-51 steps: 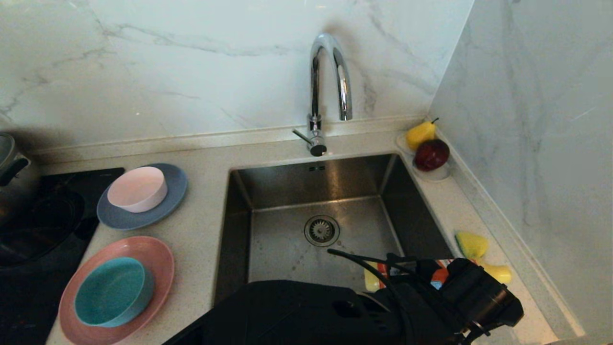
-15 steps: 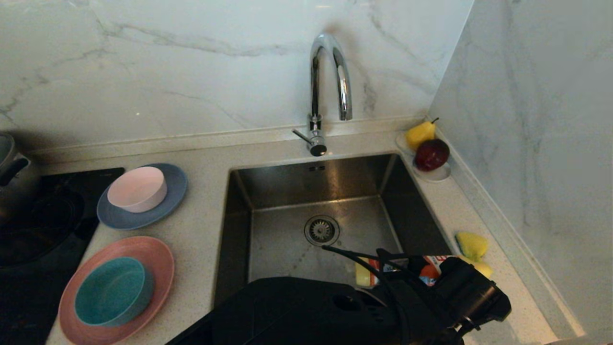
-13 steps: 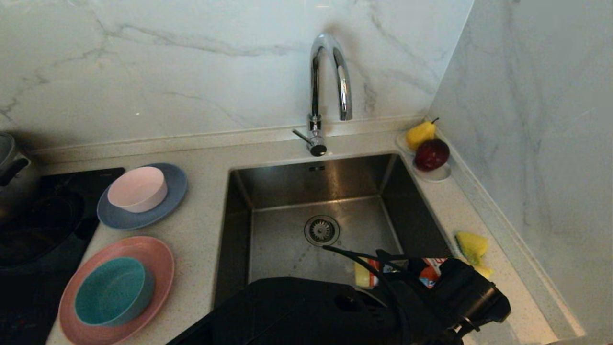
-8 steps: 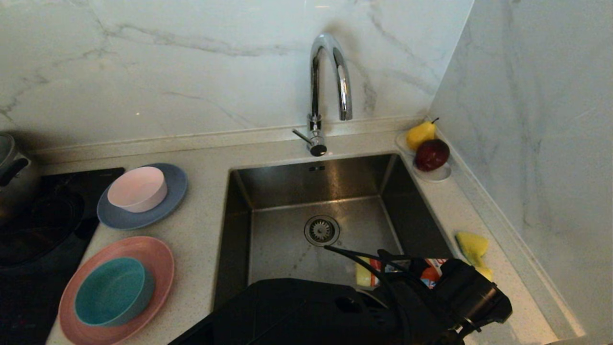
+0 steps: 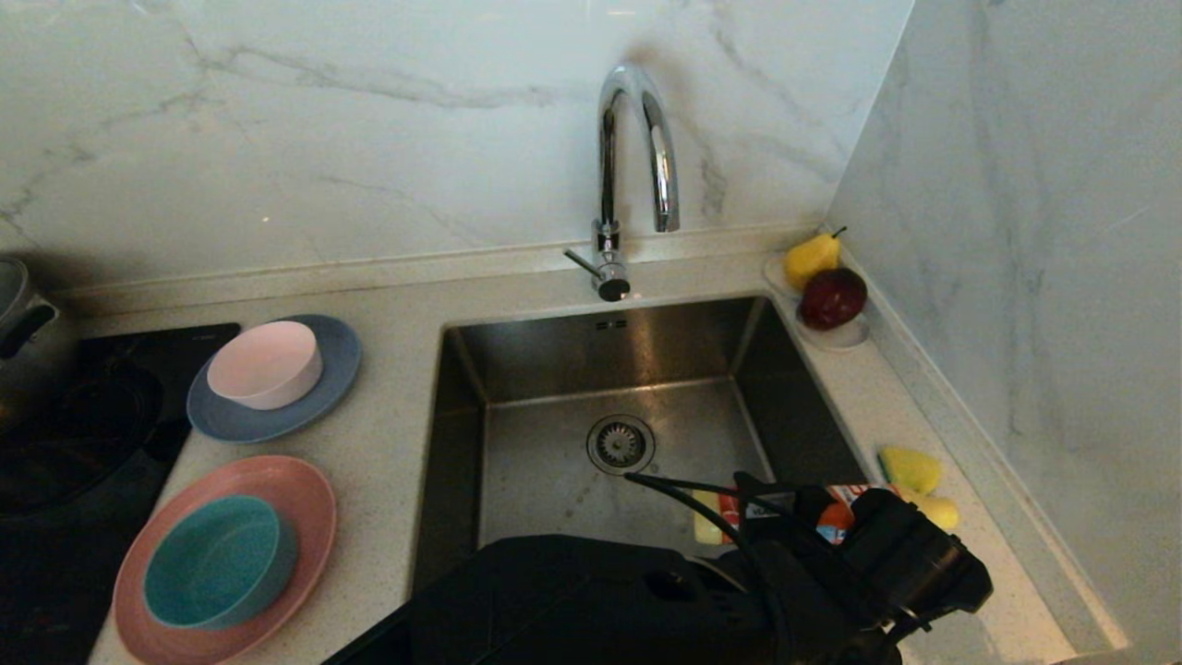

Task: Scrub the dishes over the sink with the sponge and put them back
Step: Place the dish soap on the table

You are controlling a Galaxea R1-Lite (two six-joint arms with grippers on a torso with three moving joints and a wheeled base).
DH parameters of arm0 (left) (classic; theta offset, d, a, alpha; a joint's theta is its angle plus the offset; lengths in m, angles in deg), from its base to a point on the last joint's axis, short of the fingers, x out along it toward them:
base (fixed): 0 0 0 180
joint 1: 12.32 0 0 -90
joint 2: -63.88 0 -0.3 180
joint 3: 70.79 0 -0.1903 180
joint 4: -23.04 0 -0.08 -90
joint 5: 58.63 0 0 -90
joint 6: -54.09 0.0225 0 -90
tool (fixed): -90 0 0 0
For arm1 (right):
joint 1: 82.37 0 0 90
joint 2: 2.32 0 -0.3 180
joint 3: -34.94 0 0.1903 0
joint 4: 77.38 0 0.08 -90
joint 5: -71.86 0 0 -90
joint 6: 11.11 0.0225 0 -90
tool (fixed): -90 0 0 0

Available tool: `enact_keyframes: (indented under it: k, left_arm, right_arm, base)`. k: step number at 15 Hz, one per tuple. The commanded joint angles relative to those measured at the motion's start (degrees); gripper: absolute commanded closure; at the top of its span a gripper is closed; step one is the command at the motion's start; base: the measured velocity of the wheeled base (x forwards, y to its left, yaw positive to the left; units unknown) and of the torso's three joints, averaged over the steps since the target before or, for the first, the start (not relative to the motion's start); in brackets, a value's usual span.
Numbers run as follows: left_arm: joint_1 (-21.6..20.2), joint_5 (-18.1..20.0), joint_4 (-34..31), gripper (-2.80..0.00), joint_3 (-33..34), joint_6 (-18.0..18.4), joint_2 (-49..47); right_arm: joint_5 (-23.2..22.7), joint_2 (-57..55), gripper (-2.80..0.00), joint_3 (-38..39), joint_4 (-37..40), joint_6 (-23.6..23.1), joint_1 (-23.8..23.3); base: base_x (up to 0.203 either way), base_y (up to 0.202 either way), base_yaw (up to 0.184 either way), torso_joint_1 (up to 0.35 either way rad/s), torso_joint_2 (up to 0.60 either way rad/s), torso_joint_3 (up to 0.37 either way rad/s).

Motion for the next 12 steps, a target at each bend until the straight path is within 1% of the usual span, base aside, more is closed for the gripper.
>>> enact_keyframes:
  k: [1, 4, 7, 10, 11, 12]
  left_arm:
    - [0.1, -0.2, -0.2, 0.0, 0.0, 0.5, -0.6]
    - [0.1, -0.2, 0.4, 0.0, 0.0, 0.6, -0.4]
    - [0.1, -0.3, 2.0, 0.0, 0.0, -0.7, 1.0]
    - [0.1, 0.4, 6.1, 0.0, 0.0, -3.5, 5.8]
    - [0.1, 1.9, 7.7, 0.0, 0.0, -5.0, 7.5]
    - [0.1, 4.1, 9.1, 0.0, 0.0, -7.1, 9.3]
  right_arm:
    - [0.0, 0.0, 0.0, 0.0, 0.0, 0.0, 0.0]
    - [0.0, 0.0, 0.0, 0.0, 0.0, 0.0, 0.0]
    - [0.0, 0.0, 0.0, 0.0, 0.0, 0.0, 0.0]
    - [0.0, 0.0, 0.0, 0.0, 0.0, 0.0, 0.0]
    - [0.0, 0.0, 0.0, 0.0, 0.0, 0.0, 0.0]
    - [0.0, 0.0, 0.0, 0.0, 0.0, 0.0, 0.0]
  base:
    - [0.0, 0.0, 0.0, 0.0, 0.0, 0.0]
    - [0.0, 0.0, 0.0, 0.0, 0.0, 0.0]
    - [0.0, 0.0, 0.0, 0.0, 0.0, 0.0]
    - [0.0, 0.0, 0.0, 0.0, 0.0, 0.0]
    - [0.0, 0.0, 0.0, 0.0, 0.0, 0.0]
    - [0.0, 0.0, 0.0, 0.0, 0.0, 0.0]
